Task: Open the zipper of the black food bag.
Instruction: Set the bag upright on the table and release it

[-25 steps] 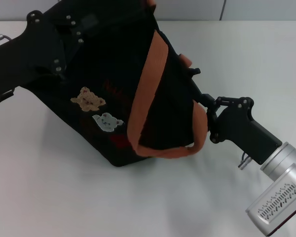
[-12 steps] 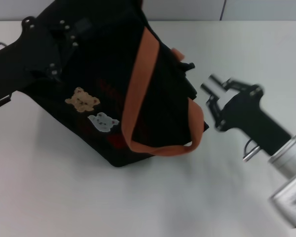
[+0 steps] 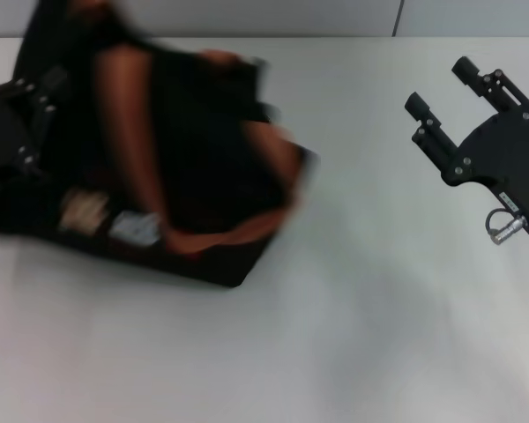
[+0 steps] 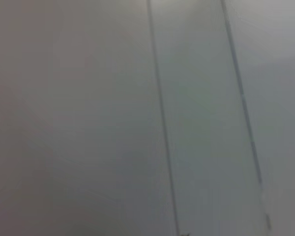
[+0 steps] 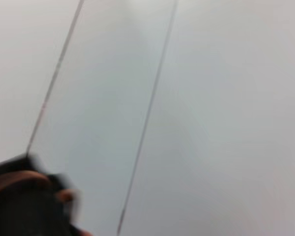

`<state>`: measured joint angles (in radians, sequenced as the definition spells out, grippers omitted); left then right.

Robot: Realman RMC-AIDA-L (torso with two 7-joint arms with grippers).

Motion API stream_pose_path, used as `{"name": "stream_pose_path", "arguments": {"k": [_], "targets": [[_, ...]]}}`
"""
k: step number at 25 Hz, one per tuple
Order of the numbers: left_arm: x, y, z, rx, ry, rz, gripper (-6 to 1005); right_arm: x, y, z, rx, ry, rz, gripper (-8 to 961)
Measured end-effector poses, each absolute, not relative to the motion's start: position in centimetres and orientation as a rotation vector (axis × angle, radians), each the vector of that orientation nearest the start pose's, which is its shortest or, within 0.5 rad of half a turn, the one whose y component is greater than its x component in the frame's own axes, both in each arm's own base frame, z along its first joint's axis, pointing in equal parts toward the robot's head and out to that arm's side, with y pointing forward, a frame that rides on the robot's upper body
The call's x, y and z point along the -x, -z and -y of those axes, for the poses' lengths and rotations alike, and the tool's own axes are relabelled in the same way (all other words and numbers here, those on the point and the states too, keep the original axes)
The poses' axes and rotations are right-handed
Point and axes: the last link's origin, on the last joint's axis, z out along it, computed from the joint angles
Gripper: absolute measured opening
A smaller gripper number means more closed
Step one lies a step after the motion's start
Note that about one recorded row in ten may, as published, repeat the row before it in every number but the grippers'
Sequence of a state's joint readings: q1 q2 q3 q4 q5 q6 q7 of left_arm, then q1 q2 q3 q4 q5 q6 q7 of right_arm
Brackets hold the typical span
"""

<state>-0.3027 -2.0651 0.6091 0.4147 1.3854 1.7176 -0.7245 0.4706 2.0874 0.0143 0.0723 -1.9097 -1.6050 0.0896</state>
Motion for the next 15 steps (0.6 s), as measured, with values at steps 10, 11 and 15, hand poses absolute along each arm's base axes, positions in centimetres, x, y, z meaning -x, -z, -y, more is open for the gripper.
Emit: {"name": "stream_pose_path", "arguments": {"k": [10, 11, 15], "targets": [[31.4, -0.8, -25.0, 1.903, 1.137, 0.360, 11, -26.0, 4.1, -30.2, 1.933, -0.964, -0.080, 608], [31.0, -0.5, -25.1, 1.910, 1.153, 0.355, 11, -26.0, 4.1, -30.3, 1.931, -0.968, -0.084, 617], [29.7, -0.6, -24.7, 1.903, 1.268, 0.323, 13, -26.1, 4.1, -30.2, 1.931, -0.973, -0.100, 634]]}}
